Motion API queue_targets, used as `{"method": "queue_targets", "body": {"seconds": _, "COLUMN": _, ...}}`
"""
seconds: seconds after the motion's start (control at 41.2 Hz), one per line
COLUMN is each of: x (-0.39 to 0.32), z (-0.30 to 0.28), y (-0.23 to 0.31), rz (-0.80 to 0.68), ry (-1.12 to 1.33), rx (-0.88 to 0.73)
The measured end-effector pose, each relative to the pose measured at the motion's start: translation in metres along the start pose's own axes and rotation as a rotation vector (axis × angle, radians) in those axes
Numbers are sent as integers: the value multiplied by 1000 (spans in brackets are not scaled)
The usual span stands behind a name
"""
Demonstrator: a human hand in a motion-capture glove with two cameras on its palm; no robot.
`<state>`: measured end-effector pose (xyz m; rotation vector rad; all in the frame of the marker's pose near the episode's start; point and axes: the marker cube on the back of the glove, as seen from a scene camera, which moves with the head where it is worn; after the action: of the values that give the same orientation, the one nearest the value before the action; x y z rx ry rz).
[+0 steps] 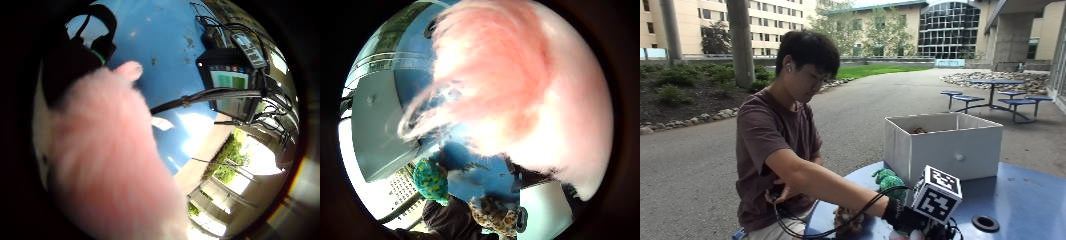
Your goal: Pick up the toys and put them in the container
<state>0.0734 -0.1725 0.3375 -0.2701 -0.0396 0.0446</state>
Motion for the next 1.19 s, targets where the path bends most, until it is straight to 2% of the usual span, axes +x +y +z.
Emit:
{"method": "queue_targets", "body": {"seconds": 0.146, "x": 2, "z": 1, "y": 3, "rz": -40, "ry": -99, "rx": 32}}
{"method": "queue_targets", "body": {"seconds": 0.34, "x": -16, "z": -20, "y": 19, "rz": -7, "ry": 13, "rx": -33}}
{"method": "queue_targets", "body": {"seconds": 0.558, "x": -51, "z": -113, "y": 62, "rz": -62, "ry": -37, "rx": 39}}
{"method": "queue_targets", "body": {"seconds": 0.679, "x": -79, "z": -190, "y": 94, "rz": -51, "ry": 15, "rx": 133}}
{"method": "queue_targets", "body": {"seconds": 0.873, "x": -153, "z": -294, "y": 135, "rz": -106, "ry": 119, "rx": 283}}
{"method": "queue_targets", "body": {"seconds": 0.97, "x": -220, "z": -338, "y": 149, "rz": -183, "ry": 129, "rx": 349}}
{"method": "queue_targets", "body": {"seconds": 1.189, "x": -335, "z": -366, "y": 147, "rz": -347, "ry": 185, "rx": 418}}
